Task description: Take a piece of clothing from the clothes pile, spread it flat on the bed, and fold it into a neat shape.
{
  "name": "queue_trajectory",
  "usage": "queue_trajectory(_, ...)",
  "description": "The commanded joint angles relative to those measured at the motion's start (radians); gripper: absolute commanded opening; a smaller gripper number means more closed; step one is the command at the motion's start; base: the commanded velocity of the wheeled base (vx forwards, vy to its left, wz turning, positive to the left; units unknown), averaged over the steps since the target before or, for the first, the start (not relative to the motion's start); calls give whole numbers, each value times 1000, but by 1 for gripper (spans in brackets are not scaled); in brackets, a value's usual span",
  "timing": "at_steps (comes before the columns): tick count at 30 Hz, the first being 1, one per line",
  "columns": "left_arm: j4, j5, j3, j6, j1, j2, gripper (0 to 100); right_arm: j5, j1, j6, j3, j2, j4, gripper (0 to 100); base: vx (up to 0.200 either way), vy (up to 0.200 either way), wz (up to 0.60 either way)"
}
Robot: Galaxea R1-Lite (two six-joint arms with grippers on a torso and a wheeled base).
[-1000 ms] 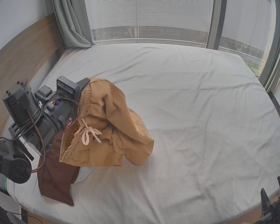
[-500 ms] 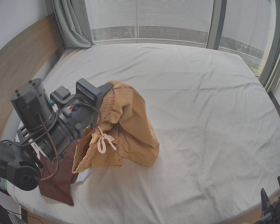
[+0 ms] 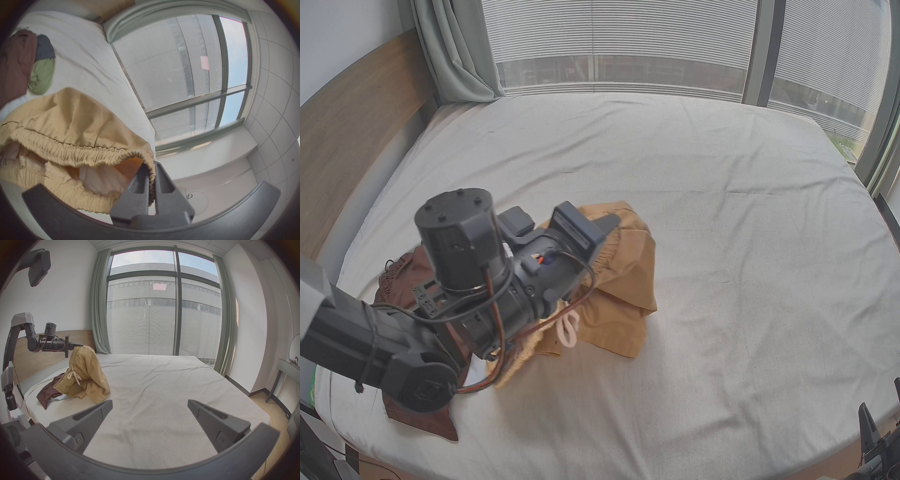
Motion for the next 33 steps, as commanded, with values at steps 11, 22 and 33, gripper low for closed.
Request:
queue_trajectory(11,159,-90,-317,-109,-199,70,0,-1,0,-1,18,-16,0,100,0,0,0)
queue_trajectory(22,317,-95,-495,-278,-251,-60,0,-1,0,-1,18,-16,0,100,0,0,0)
queue_trajectory(33,288,-101,-165,-166,-41,-97,0,-1,0,-1,18,-16,0,100,0,0,0)
